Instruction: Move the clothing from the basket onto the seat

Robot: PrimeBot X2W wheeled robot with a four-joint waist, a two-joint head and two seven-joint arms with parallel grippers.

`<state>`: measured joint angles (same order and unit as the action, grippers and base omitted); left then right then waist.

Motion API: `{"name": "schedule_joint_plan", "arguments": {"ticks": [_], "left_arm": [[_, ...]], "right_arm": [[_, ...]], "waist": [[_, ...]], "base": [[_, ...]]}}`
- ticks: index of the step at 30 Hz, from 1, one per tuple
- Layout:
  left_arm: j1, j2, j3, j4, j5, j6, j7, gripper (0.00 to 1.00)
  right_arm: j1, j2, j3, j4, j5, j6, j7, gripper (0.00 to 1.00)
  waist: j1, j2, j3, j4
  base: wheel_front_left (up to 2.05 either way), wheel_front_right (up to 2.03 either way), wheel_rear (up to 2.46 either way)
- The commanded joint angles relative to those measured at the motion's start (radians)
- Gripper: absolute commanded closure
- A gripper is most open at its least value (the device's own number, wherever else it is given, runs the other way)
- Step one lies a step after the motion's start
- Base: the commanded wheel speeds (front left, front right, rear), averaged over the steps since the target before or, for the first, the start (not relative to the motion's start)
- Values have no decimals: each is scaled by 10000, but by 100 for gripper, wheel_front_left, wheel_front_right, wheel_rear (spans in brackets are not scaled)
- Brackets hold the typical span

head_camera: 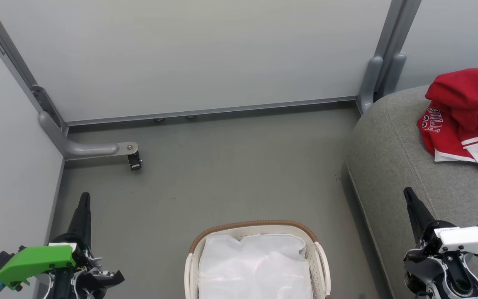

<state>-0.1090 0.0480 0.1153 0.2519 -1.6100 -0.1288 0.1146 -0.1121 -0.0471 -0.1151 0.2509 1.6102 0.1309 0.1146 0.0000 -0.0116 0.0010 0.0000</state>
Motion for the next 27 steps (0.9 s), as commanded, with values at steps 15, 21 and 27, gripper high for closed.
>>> {"name": "schedule_joint_plan", "arguments": {"ticks": [15, 21, 27], "left_arm": [[-115, 45, 28, -38, -33, -45, 41, 100], [-115, 44, 27, -39, -33, -45, 41, 100], [-115, 44, 27, -38, -32, -45, 41, 100]], "right_arm": [[-40, -59, -17, -29, 33, -3, 40, 100], [-40, -59, -17, -29, 33, -3, 40, 100], [-40, -59, -16, -29, 33, -3, 40, 100]], "waist": [[0, 116, 0, 0], [0, 116, 0, 0], [0, 116, 0, 0]], "base": [[0, 0, 0], [0, 0, 0], [0, 0, 0]]}}
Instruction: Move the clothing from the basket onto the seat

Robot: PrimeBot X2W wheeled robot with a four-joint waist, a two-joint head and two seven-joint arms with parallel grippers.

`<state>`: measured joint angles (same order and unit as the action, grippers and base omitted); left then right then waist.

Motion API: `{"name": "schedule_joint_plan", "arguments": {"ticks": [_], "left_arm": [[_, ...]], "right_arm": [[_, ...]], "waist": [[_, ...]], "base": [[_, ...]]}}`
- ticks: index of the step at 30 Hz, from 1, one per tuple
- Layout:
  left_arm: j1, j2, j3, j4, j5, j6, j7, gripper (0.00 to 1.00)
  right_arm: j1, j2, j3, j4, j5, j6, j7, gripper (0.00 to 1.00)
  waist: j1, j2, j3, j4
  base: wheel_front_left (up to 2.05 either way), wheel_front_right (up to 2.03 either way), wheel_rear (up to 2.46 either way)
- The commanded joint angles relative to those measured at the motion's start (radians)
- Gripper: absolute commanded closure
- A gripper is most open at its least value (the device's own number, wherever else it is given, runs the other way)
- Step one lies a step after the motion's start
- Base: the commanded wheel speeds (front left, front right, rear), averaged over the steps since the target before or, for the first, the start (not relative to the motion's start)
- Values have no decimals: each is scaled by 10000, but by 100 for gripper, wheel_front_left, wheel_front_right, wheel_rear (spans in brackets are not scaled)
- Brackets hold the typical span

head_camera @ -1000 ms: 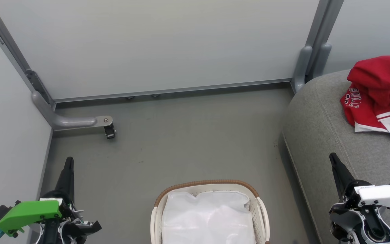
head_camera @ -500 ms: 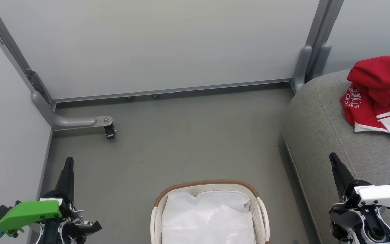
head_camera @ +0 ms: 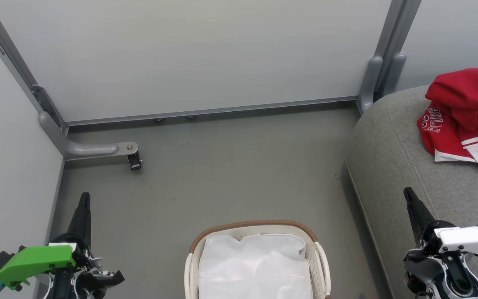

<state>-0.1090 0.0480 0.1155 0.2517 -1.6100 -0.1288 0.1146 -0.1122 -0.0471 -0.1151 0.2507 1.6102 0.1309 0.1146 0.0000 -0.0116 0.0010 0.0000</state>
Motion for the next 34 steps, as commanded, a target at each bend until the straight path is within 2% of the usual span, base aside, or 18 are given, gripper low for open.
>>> {"name": "schedule_joint_plan", "arguments": {"ticks": [1, 34], "left_arm": [[-115, 44, 25, -36, -32, -45, 41, 100], [-115, 43, 27, -38, -31, -45, 43, 100]], "right_arm": [[-39, -59, -16, -27, 33, -3, 40, 100], [-38, -59, -15, -26, 34, -3, 38, 100]], "waist": [[0, 116, 0, 0], [0, 116, 0, 0]], "base": [[0, 0, 0], [0, 0, 0]]}}
